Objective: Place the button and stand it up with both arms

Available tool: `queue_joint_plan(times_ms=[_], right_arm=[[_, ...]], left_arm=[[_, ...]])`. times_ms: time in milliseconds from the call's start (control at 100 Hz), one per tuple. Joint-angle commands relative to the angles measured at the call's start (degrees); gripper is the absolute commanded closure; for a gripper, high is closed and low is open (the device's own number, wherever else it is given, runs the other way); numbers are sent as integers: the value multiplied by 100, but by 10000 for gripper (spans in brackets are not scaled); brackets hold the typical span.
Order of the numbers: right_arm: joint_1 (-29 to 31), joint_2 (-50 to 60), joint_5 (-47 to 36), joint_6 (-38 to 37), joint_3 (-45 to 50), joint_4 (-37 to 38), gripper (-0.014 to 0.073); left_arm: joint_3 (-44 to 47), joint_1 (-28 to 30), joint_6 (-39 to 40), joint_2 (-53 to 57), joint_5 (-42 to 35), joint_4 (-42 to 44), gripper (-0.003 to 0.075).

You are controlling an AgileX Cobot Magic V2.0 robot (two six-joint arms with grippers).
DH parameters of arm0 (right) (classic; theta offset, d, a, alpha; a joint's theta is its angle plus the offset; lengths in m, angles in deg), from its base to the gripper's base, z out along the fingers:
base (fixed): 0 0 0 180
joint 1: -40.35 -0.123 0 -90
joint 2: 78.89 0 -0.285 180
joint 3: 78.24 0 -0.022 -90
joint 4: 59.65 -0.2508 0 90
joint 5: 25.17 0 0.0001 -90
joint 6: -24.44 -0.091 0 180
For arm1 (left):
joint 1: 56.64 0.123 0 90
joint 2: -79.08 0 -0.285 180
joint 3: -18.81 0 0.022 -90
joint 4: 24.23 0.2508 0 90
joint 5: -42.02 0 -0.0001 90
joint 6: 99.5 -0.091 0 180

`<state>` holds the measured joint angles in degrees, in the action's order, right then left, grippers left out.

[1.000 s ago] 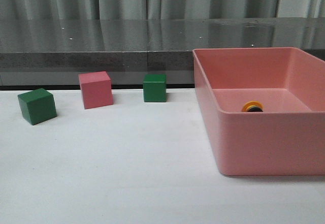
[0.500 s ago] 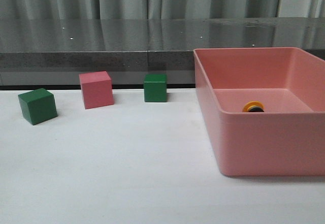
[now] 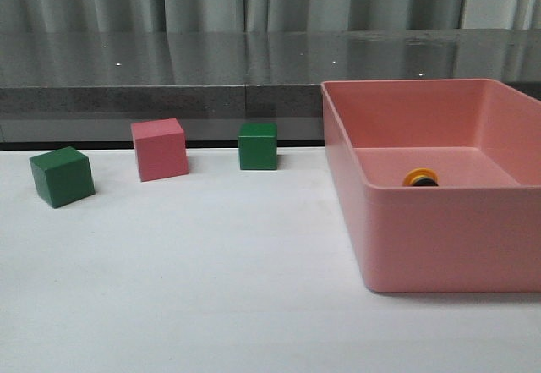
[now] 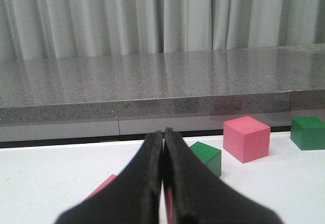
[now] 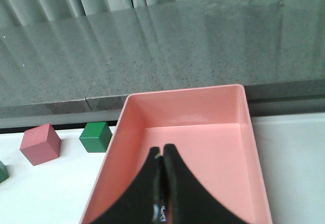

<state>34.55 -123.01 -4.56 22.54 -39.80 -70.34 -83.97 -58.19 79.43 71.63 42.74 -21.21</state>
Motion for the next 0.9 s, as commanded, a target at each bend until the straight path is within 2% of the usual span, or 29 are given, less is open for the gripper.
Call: queue_joint_plan(times_ms=[0,130,230,300,390,560,630,700,890], right_arm=[[21,-717,-525,44,-461,-79,655],[-1,-1876,-515,191,-902,-79,655],[-179,-2690,-499,615,-1242,-79,650],[-360,-3204,-499,844,-1434,-79,617],[-548,-3782,-524,985,-1646,-79,501],[-618,-4571,-548,985,-1852,-79,96],[-618,-4812,-598,985,-1857,-79,-19],[-637,-5045,-579,985,-1857,-79,-60],[-657,-5710,-526,985,-1857,-79,-59]], left_arm=[[255,10,44,168,-438,-3,740],[255,10,44,168,-438,-3,740],[255,10,44,168,-438,-3,740],[255,10,44,168,-438,-3,740],[255,10,44,168,-438,-3,740],[255,10,44,168,-438,-3,740],[255,10,44,168,-438,-3,740],[255,10,44,168,-438,-3,740],[255,10,44,168,-438,-3,740]])
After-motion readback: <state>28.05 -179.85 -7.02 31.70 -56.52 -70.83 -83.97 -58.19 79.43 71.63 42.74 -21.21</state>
